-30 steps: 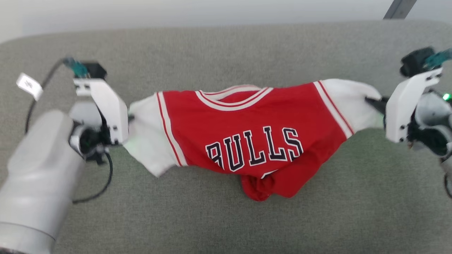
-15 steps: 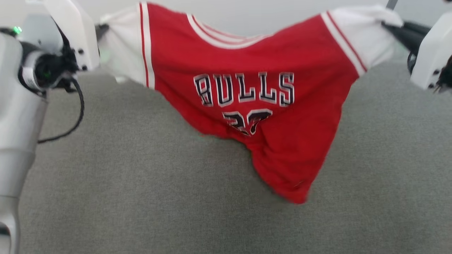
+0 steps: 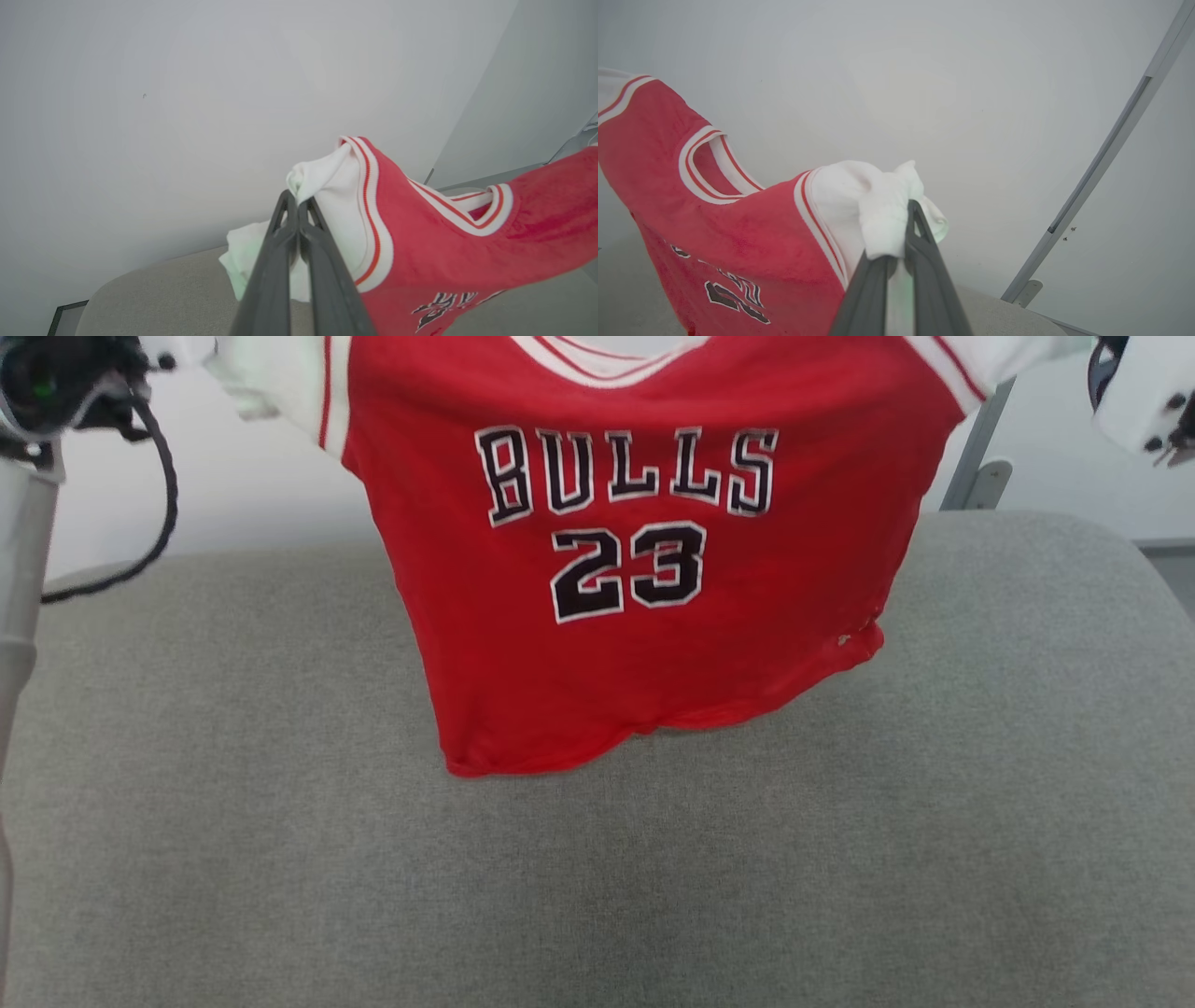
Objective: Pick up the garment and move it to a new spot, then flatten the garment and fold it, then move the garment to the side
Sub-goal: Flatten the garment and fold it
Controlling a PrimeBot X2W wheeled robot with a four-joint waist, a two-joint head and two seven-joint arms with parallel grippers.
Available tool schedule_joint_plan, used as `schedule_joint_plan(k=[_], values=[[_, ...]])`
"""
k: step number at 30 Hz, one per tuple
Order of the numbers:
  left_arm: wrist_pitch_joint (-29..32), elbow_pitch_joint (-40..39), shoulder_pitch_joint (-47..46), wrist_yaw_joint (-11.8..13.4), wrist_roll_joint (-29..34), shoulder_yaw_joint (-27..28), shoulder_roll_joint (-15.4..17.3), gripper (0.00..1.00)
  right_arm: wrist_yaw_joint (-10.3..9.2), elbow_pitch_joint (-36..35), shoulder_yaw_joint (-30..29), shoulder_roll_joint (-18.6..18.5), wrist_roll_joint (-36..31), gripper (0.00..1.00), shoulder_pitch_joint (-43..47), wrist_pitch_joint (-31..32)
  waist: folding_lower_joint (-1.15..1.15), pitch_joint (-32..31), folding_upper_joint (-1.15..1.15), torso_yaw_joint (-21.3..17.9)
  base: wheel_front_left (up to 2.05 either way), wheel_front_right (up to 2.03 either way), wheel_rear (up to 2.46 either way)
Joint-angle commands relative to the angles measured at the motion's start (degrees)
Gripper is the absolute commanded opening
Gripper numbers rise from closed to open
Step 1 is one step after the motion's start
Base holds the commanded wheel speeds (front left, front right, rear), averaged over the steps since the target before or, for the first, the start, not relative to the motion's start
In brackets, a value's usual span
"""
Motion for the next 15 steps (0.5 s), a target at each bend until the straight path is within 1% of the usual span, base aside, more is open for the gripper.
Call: schedule_joint_plan(k=[1,3,6,8,9,12,15], values=[[-0.4,0.2,-1.4,0.4,0.4,0.2,-0.2,0.0,-0.06,0.6,-0.1,0.6,-1.7,0.0,-1.2,-1.1,0.0,1.2,0.0,-0.1,0.0,0.0,0.0],[-1.5,0.7,-2.4,0.2,0.8,0.2,-0.6,0.0,-0.06,2.3,-0.7,1.6,-2.8,0.0,-2.2,-2.3,0.0,2.6,0.0,-0.1,0.0,0.0,0.0],[-4.3,2.0,-4.1,-0.4,1.7,0.0,-1.4,0.0,-0.05,5.2,-0.4,3.0,-5.4,0.0,-4.6,-5.9,0.0,5.3,0.0,0.0,0.0,0.0,0.0],[-6.8,3.6,-5.5,-0.4,2.5,0.3,-2.1,0.0,-0.05,7.7,0.4,3.2,-8.4,0.0,-6.4,-8.7,0.0,7.5,0.0,0.1,0.0,0.0,0.0],[-6.8,3.6,-5.5,-0.4,2.5,0.3,-2.1,0.0,-0.05,7.7,0.4,3.2,-8.4,0.0,-6.4,-8.7,0.0,7.5,0.0,0.1,0.0,0.0,0.0],[-11.8,6.4,-8.7,-0.5,3.5,0.7,-3.4,0.0,-0.04,12.2,1.1,5.1,-11.3,0.0,-10.1,-13.9,0.0,11.1,0.0,0.4,0.0,0.0,0.0],[-17.5,9.5,-12.4,-0.8,5.3,1.0,-4.7,0.0,-0.06,17.2,1.2,6.4,-15.1,0.0,-14.1,-21.1,0.0,14.2,0.0,0.6,0.0,0.0,0.0]])
